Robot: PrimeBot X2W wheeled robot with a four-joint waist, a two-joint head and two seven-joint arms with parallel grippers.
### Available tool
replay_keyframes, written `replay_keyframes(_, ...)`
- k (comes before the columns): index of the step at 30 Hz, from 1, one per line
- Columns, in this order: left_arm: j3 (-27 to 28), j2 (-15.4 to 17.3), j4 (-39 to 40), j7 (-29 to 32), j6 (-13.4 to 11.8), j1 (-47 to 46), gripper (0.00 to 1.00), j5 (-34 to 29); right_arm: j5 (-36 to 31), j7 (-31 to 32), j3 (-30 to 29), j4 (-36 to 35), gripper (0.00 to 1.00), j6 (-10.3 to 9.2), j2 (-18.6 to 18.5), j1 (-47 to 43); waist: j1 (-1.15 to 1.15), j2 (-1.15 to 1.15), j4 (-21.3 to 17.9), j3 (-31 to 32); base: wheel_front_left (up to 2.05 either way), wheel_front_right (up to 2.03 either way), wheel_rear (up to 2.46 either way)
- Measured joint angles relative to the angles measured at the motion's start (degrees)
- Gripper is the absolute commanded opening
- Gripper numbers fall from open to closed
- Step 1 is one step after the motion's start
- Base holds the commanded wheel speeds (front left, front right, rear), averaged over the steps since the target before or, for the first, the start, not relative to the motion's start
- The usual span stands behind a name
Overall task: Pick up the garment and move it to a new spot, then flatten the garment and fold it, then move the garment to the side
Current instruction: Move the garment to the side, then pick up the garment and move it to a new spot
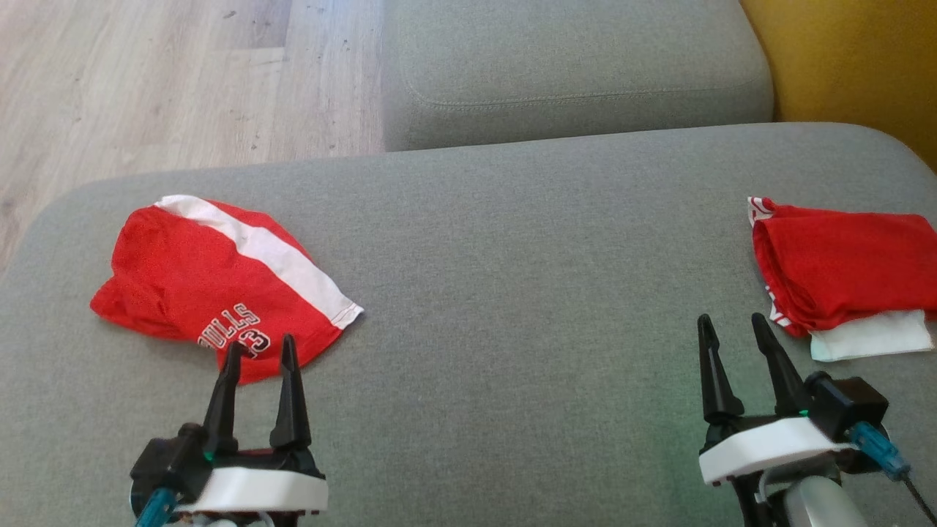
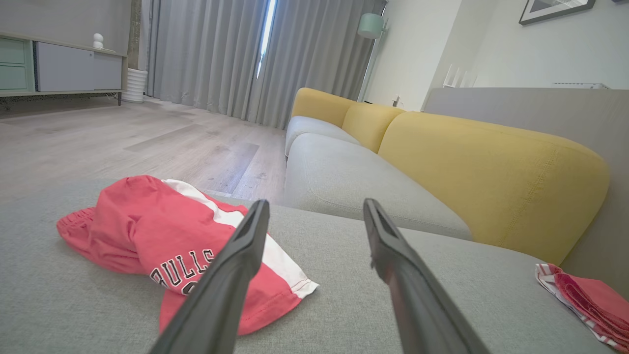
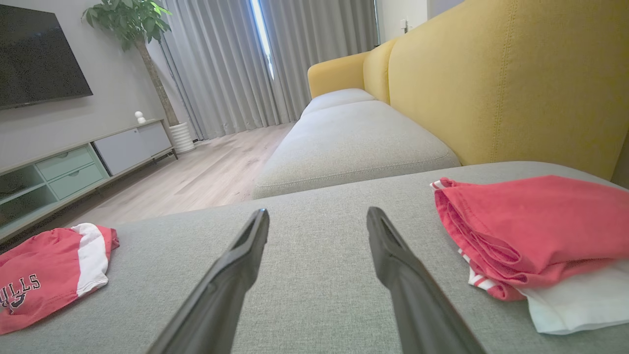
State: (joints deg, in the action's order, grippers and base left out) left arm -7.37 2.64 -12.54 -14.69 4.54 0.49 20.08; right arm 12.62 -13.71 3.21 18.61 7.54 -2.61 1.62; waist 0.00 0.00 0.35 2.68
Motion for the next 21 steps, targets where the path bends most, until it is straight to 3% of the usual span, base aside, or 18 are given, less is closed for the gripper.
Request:
replay_keyframes(12,-0.1,0.0,-0.4,0.0,-0.1,0.0,1.00,-0.1,0.5,-0.5,0.4,0.6,1.00,0.00,0.0,0.0,0.00,0.00,0.9,-0.5,0.00,0.00,0.00)
replay_keyframes(21,0.7,0.0,-1.5,0.0,-1.1,0.0,1.00,-2.0,2.8,-0.5,5.0,0.7,1.00,0.00,0.0,0.0,0.00,0.00,5.5,-0.1,0.00,0.00,0.00)
